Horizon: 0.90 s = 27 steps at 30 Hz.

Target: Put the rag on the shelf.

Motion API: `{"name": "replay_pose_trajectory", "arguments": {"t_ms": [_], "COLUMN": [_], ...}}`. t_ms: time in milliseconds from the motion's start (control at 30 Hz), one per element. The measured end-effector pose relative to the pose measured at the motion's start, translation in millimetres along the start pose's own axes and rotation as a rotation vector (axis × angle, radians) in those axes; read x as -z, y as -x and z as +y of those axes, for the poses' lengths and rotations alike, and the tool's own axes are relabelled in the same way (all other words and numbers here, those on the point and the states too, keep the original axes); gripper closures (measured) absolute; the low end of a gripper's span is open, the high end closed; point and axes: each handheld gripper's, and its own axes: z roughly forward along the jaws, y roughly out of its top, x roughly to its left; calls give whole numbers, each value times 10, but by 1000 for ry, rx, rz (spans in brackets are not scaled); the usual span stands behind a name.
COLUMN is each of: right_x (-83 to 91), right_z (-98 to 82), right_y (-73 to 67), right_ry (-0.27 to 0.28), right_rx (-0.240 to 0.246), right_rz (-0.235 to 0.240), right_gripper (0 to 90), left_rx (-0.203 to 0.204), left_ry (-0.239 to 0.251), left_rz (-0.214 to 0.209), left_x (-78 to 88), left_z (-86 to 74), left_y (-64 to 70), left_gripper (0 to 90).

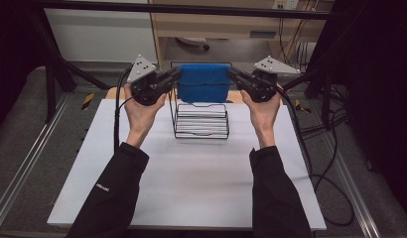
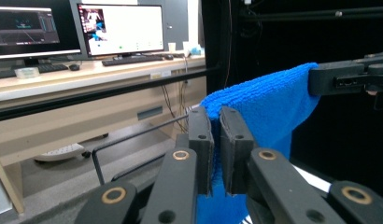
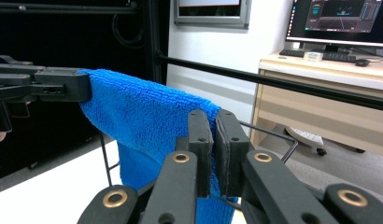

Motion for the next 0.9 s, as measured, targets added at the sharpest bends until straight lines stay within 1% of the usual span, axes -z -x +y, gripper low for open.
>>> {"name": "replay_pose_trajectory", "arguments": {"t_ms": [67, 133, 167, 200, 300, 400, 467, 633, 900], "right_x": [7, 15, 15, 16, 20, 35, 39, 43, 46], "right_z": [-9, -15, -19, -23, -47, -84, -110, -155, -236], "right_y": [-7, -16, -25, -31, -37, -40, -44, -54, -65], "right_ry": [-5, -10, -8, -11, -23, -37, -46, -71, -98], "right_rx": [-1, -2, 1, 5, 6, -9, -12, -16, -12], "right_rz": [8, 14, 14, 14, 21, 38, 48, 66, 83], "right_gripper": [862, 862, 862, 862, 861, 861, 861, 861, 859], "left_rx": [6, 2, 8, 4, 9, 25, 20, 15, 30], "left_ry": [-5, -15, -17, -24, -46, -72, -94, -120, -160], "left_rz": [-2, 2, 3, 3, -8, -21, -18, -18, -31], "left_x": [5, 11, 10, 14, 30, 43, 47, 70, 80], "left_z": [-7, -15, -19, -22, -43, -75, -91, -129, -215], "left_y": [1, 0, 5, 4, 2, -7, -6, 12, 13], "left_gripper": [840, 839, 839, 839, 836, 832, 830, 828, 816]}}
